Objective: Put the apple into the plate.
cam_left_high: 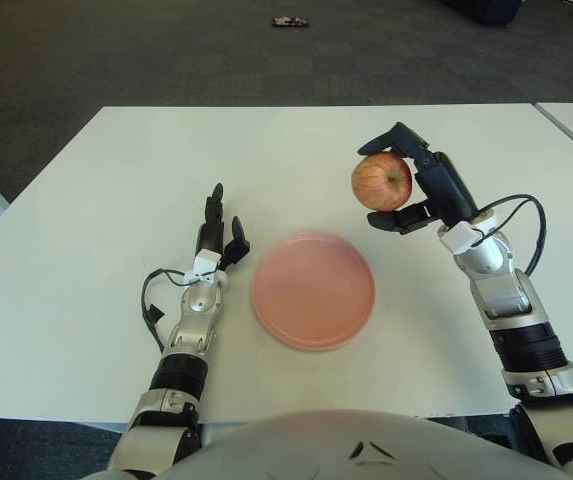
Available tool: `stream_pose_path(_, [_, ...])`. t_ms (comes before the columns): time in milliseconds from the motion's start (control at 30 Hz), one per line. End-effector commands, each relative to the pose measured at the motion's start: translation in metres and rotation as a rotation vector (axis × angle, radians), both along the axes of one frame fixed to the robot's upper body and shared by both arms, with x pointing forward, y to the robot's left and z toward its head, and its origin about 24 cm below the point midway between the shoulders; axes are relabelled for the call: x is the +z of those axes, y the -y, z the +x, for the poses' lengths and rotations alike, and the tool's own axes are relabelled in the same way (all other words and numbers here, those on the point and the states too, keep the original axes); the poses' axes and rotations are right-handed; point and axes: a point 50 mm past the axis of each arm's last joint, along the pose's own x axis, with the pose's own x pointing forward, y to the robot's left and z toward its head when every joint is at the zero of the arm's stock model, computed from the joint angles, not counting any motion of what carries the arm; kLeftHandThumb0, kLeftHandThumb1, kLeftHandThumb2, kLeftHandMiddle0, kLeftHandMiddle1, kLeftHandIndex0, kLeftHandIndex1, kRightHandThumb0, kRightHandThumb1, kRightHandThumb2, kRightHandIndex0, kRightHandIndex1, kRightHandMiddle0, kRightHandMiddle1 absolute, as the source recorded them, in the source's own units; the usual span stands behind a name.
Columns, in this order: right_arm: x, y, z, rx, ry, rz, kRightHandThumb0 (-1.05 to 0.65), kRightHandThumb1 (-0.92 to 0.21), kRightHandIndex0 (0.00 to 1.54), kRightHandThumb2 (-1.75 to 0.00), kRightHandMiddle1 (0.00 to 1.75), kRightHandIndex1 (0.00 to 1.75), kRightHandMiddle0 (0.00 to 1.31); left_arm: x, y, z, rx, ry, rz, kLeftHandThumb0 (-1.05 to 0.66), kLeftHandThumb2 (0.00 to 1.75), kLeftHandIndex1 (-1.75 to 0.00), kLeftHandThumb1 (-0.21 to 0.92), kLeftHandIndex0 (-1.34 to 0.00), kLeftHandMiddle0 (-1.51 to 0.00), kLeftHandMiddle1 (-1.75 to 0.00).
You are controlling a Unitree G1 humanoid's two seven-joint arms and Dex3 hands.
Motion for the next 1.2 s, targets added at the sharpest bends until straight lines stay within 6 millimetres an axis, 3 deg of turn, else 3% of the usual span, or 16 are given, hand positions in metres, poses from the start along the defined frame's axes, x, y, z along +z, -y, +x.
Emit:
stream_pose_path(0, [0.009,-0.010,-0.001,0.086,0.025,-0.024,-0.04,-0.24,1.26,-1.39,1.75,1.75,1.04,-0.014,0.000,-0.006,0.001,-0.076,0.007,-0.81,0.96,-0.29,0.92,0.00,-0.10,0.00])
stream_pose_path(367, [-0.006,-0.040,-0.005,0.259,-0.090,-0.036,-0.09,-0.33,1.20,-1.27,1.75,1.75,0.94,-0.014,0.001,-0.006,-0.004,-0.077,0.012,-0.81,0.98,-0.29,0.92,0.00,-0.10,0.00])
stream_pose_path(733, [-0.019,-0.054,-0.012,0.307,-0.178,-0.143,-0.12,-0.37,1.16,-1.20,1.75,1.75,0.89,-0.014,0.001,-0.006,0.003,-0.085,0.017,-0.81,1.01,-0.33,0.92,0.00,-0.10,0.00])
stream_pose_path(933, [-0.042,-0.070,-0.018,0.353,-0.229,-0.220,-0.13,-0.39,1.15,-1.17,1.75,1.75,0.88,-0.015,-0.001,-0.005,0.010,-0.091,0.014,-0.81,1.02,-0.35,0.92,0.00,-0.11,0.00])
stream_pose_path(1167, [-0.053,-0.073,-0.016,0.351,-0.241,-0.265,-0.13,-0.40,1.14,-1.15,1.75,1.75,0.87,-0.016,-0.002,-0.004,0.006,-0.082,0.017,-0.80,1.02,-0.37,0.92,0.00,-0.12,-0.01])
